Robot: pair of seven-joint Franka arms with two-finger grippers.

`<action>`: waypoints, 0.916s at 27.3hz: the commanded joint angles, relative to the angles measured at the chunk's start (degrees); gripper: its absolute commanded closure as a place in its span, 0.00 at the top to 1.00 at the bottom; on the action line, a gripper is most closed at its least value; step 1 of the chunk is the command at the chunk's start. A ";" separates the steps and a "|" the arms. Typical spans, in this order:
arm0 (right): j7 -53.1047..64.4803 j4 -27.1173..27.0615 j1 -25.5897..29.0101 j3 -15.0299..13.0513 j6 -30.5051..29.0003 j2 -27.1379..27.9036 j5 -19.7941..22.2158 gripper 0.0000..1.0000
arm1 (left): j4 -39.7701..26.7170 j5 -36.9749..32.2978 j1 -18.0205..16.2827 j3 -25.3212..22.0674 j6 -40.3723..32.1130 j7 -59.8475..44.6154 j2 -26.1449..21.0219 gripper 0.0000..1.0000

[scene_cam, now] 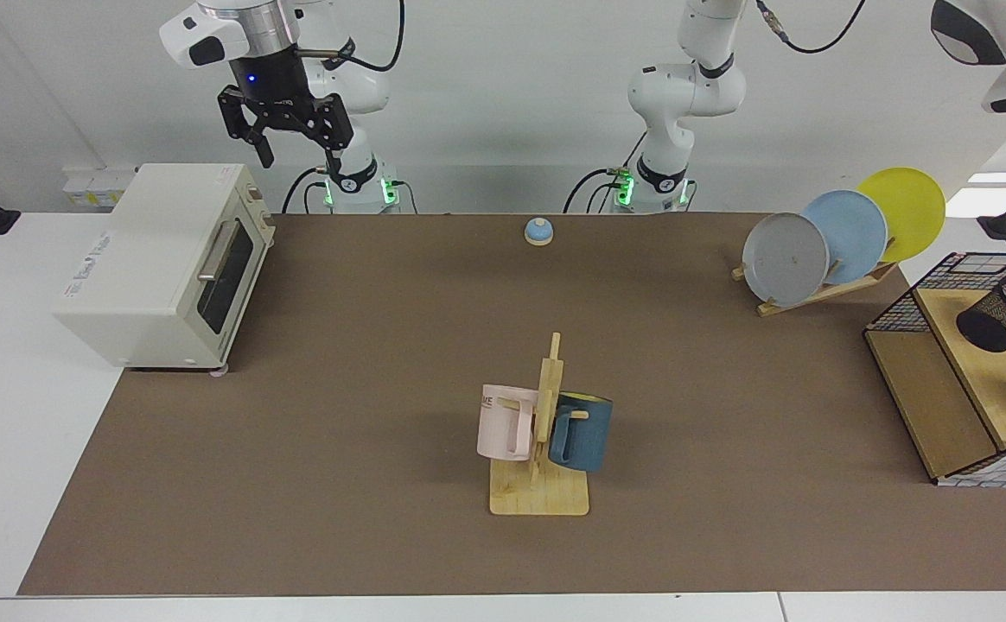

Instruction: Put markers into pen holder

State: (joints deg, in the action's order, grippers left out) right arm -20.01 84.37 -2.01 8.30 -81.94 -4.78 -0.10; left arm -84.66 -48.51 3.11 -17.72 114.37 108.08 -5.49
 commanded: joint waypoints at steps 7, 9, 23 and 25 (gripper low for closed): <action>-0.73 1.23 1.04 0.49 -0.15 -1.02 -1.13 1.00 | -0.59 0.25 0.32 -6.01 6.40 0.99 -4.27 0.00; -0.73 1.23 1.04 0.49 -0.15 -1.02 -1.13 1.00 | -1.12 0.34 0.41 -6.19 6.48 0.38 -4.71 0.00; -0.73 1.23 1.04 0.49 -0.15 -1.02 -1.13 1.00 | -6.21 2.54 0.32 -6.45 8.24 -1.38 -4.53 0.00; -0.73 1.23 1.04 0.49 -0.15 -1.02 -1.13 1.00 | -6.83 3.33 0.23 -6.45 8.42 -1.47 -4.53 0.00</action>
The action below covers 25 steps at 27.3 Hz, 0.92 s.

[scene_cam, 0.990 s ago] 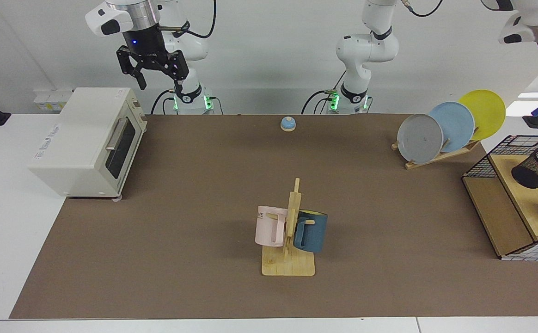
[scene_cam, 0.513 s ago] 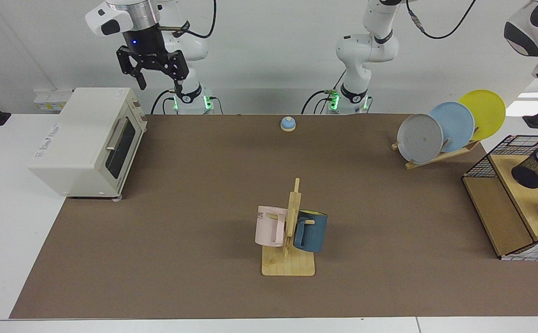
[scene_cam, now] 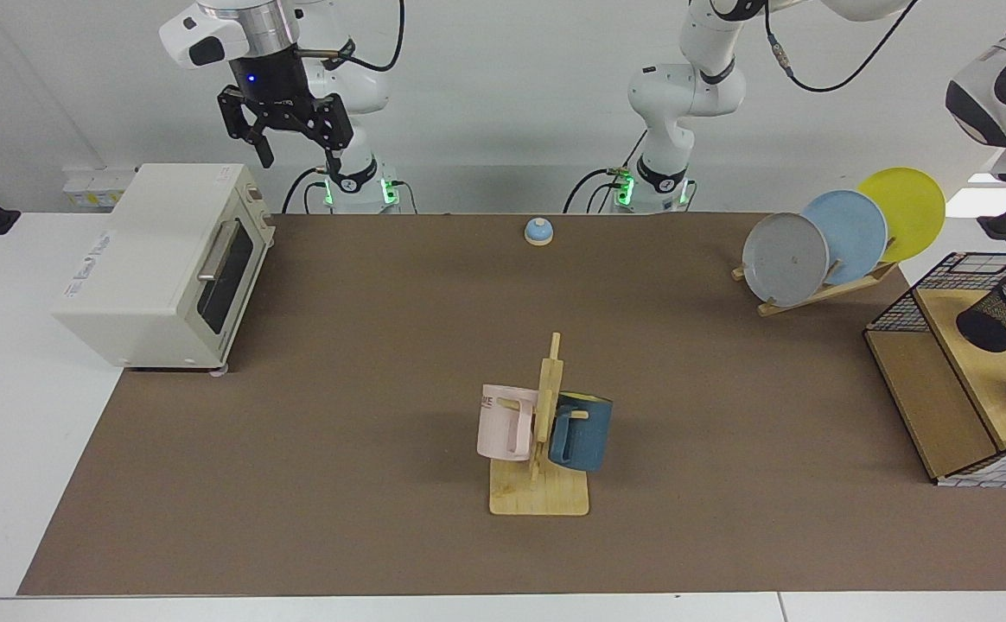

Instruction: Put markers into pen holder

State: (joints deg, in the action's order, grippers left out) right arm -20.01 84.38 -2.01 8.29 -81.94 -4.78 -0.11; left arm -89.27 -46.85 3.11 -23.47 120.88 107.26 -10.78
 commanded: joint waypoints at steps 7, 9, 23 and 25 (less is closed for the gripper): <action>-0.73 1.23 1.04 0.49 -0.15 -1.02 -1.13 1.00 | -3.63 2.29 -0.12 -0.79 3.39 -1.43 0.41 0.00; -0.73 1.23 1.04 0.49 -0.15 -1.02 -1.13 1.00 | -4.24 2.29 -0.21 -0.88 3.92 -2.31 -0.12 0.00; -0.73 1.23 1.04 0.49 -0.15 -1.02 -1.13 1.00 | -7.58 2.38 -0.56 -0.96 6.47 -4.25 -0.21 0.00; -0.73 1.23 1.04 0.49 -0.15 -1.02 -1.13 1.00 | -7.76 2.38 -0.65 -0.96 6.91 -4.34 -0.47 0.00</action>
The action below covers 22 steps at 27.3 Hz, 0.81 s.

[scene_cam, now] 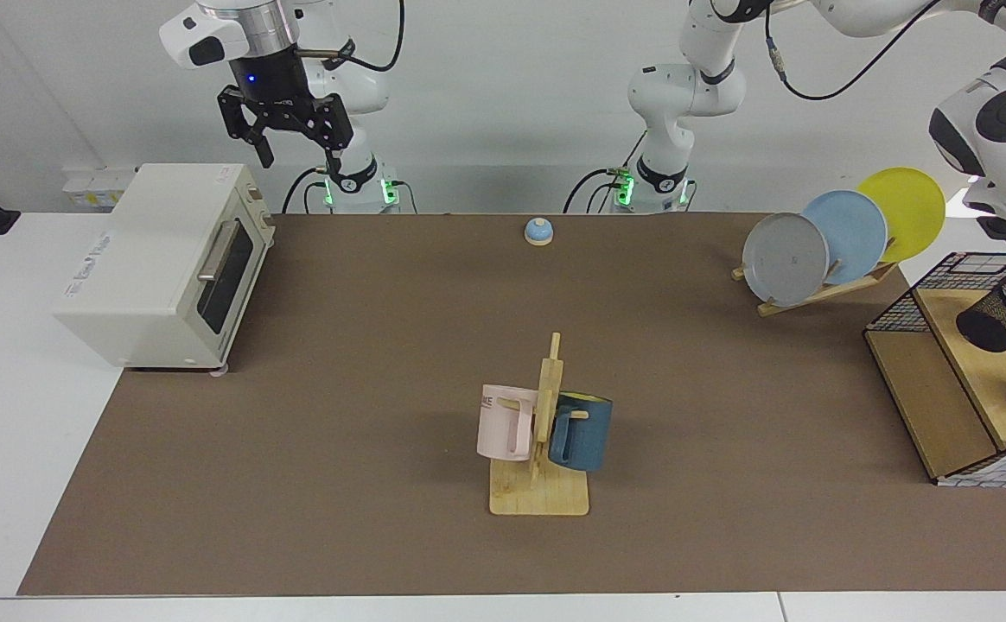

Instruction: Put markers into pen holder

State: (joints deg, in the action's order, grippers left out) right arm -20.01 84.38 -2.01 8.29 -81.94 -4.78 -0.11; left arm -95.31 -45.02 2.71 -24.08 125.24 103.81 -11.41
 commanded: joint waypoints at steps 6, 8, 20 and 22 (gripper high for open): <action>-0.73 1.23 1.04 0.49 -0.15 -1.02 -1.12 1.00 | -3.48 1.52 -0.34 -1.76 4.05 -0.89 -0.19 0.00; -0.73 1.23 1.04 0.49 -0.15 -1.02 -1.12 1.00 | -3.75 1.60 -0.34 -1.93 4.31 -0.89 -0.19 0.00; -0.73 1.23 1.04 0.49 -0.15 -1.02 -1.12 1.00 | -5.59 1.69 -0.42 -1.93 5.19 -2.12 -0.19 0.00; -0.73 1.23 1.04 0.49 -0.15 -1.02 -1.12 1.00 | -6.03 1.69 -0.42 -2.02 5.72 -2.12 -0.19 0.00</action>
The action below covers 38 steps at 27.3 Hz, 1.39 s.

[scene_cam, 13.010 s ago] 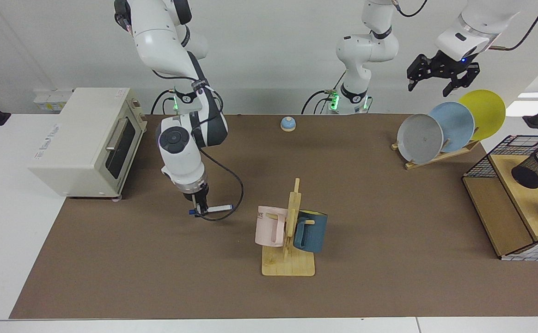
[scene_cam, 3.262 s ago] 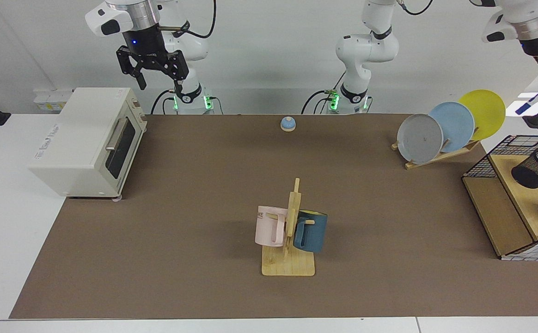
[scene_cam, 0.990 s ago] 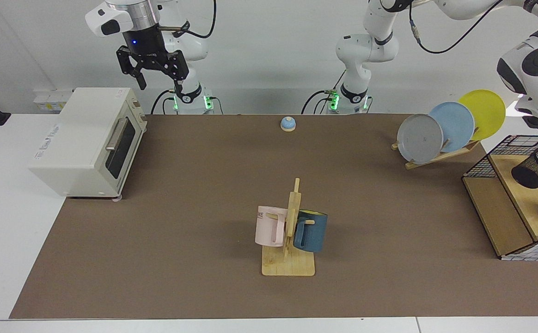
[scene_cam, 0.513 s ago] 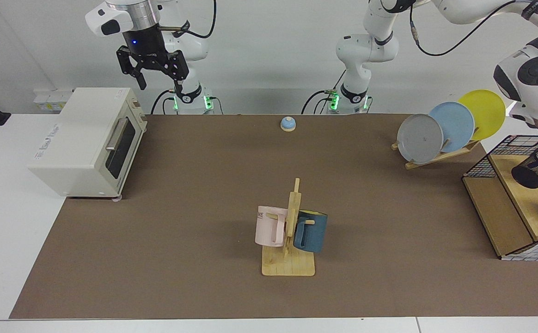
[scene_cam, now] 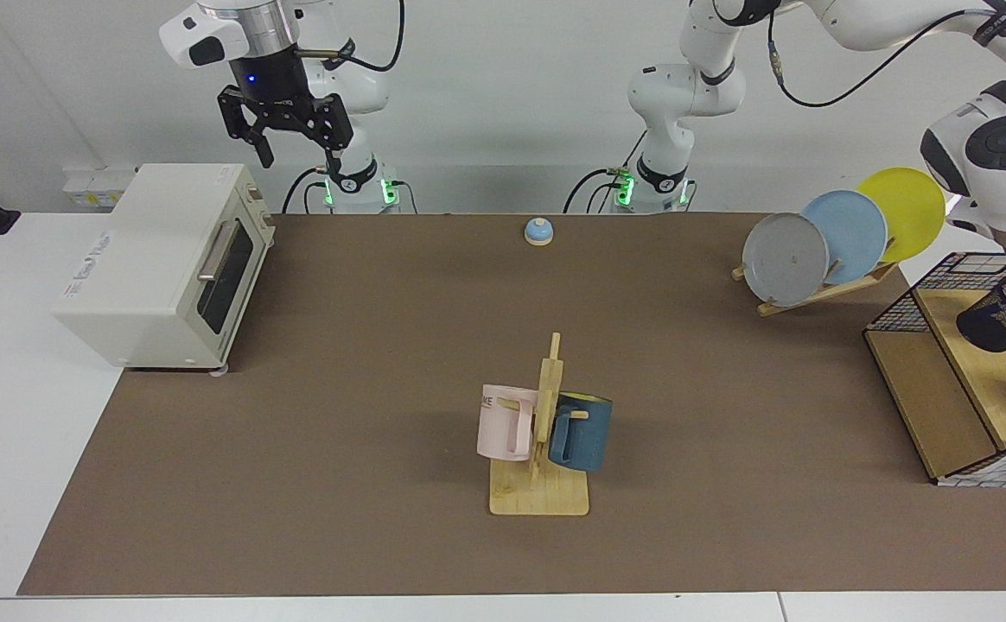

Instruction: Put markers into pen holder

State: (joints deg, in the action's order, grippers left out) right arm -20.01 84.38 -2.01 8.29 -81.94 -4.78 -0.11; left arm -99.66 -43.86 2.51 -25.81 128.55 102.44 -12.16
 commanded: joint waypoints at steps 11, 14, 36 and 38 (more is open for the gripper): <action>-0.73 1.23 1.04 0.49 -0.15 -1.02 -1.12 1.00 | -2.74 1.23 -0.32 -0.83 2.76 -1.63 0.56 0.00; -0.73 1.23 1.04 0.49 -0.15 -1.02 -1.12 1.00 | -2.74 1.93 -0.23 -1.44 2.76 -1.55 0.56 0.00; -0.73 1.23 1.04 0.49 -0.24 -1.02 -1.12 1.00 | -2.12 5.01 -0.14 -2.67 3.02 -0.32 0.39 0.31; -0.73 1.23 1.04 0.49 -0.15 -1.02 -1.12 1.00 | -1.95 5.01 -0.05 -2.67 3.02 -0.05 0.39 0.31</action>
State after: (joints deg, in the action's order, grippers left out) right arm -20.01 84.38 -2.01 8.29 -81.94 -4.78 -0.11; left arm -101.10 -39.55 2.50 -28.22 130.48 101.38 -12.18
